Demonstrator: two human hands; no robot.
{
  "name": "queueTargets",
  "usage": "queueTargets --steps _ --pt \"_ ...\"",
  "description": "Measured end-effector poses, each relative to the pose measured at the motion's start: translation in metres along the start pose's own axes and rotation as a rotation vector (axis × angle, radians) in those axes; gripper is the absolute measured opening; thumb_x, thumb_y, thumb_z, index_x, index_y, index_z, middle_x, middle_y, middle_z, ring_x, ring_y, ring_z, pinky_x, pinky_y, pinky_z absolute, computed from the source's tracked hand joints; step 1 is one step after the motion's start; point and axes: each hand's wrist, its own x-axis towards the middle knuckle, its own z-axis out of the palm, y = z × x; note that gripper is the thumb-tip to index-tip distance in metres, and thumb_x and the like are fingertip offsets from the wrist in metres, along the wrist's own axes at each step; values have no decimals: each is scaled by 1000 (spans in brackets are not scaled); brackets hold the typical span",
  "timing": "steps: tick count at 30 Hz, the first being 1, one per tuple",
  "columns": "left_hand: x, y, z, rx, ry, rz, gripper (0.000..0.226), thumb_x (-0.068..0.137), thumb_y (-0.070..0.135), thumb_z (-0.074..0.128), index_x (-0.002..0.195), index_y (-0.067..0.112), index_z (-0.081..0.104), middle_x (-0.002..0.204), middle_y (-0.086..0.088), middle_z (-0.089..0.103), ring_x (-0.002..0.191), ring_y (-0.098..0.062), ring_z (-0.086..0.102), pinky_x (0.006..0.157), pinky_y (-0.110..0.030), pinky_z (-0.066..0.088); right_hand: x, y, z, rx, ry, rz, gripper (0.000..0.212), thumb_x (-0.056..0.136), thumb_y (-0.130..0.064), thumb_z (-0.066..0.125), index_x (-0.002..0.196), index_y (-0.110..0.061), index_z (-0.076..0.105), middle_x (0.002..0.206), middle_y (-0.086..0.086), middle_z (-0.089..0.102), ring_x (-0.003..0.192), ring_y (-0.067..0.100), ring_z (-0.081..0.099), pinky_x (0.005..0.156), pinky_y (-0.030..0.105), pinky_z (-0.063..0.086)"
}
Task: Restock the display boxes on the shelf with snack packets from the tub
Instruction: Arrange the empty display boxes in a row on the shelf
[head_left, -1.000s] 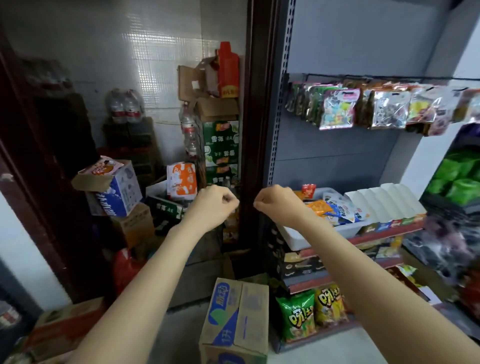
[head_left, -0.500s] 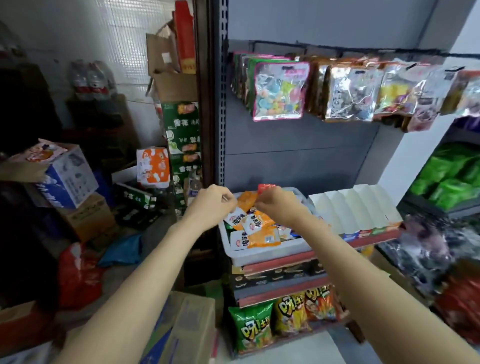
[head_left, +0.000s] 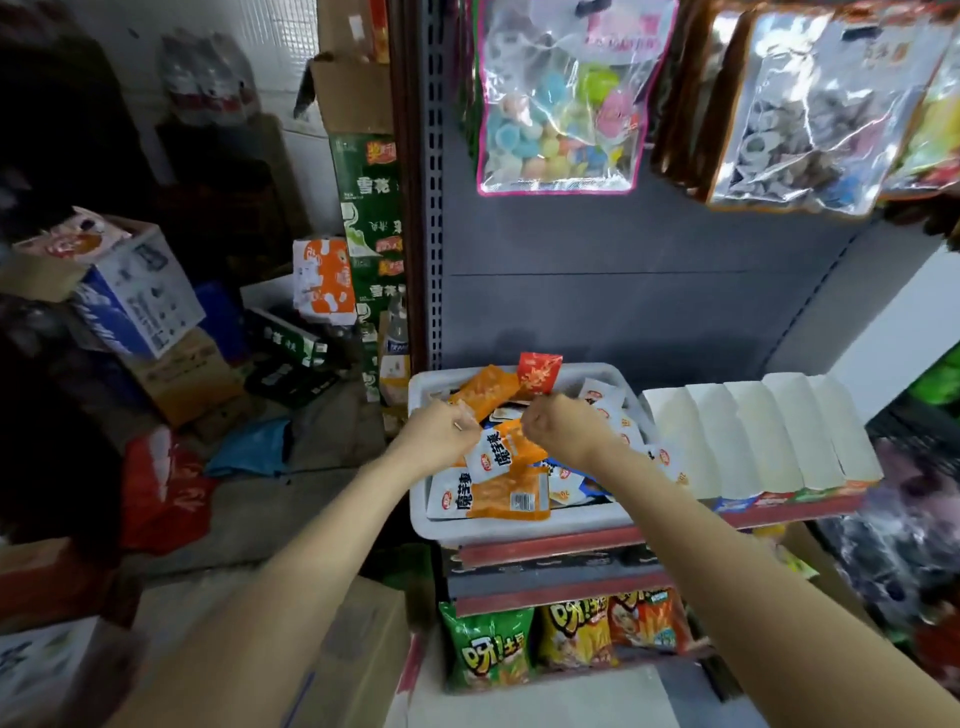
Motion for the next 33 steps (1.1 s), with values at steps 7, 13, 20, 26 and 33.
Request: queueTargets --steps 7,13,20,26,33 --pt "51 -30 34 70 -58 -151 26 92 23 54 111 4 52 99 -9 52 91 -23 52 73 -31 39 37 22 18 -67 -93 -21 43 94 -17 49 136 -17 46 136 11 47 122 31 47 91 36 44" --pt "72 -37 56 45 -10 -285 65 78 31 74 127 4 42 127 -16 50 116 -31 49 91 -38 46 51 38 30 -217 -152 -51 61 91 -20 58 145 -25 30 149 8 26 137 29 29 106 42 39" --pt "77 -34 61 -92 56 -387 34 76 27 78 95 8 58 99 -6 58 101 -23 57 79 -28 42 54 51 41 -280 -143 -96 57 88 -20 63 140 -30 41 144 10 21 135 28 32 107 41 39" --pt "76 -19 68 -259 133 -366 38 78 23 76 109 3 66 118 -10 63 111 -25 57 94 -31 46 53 57 37 -198 -48 -127 50 84 -18 67 127 -12 42 132 10 36 121 30 43 96 45 44" --pt "83 40 86 -415 347 -139 36 81 21 72 112 14 55 110 -9 62 102 -26 59 86 -38 47 48 91 -2 118 68 -258 19 92 -12 50 110 -14 47 82 6 62 80 26 60 70 38 47"
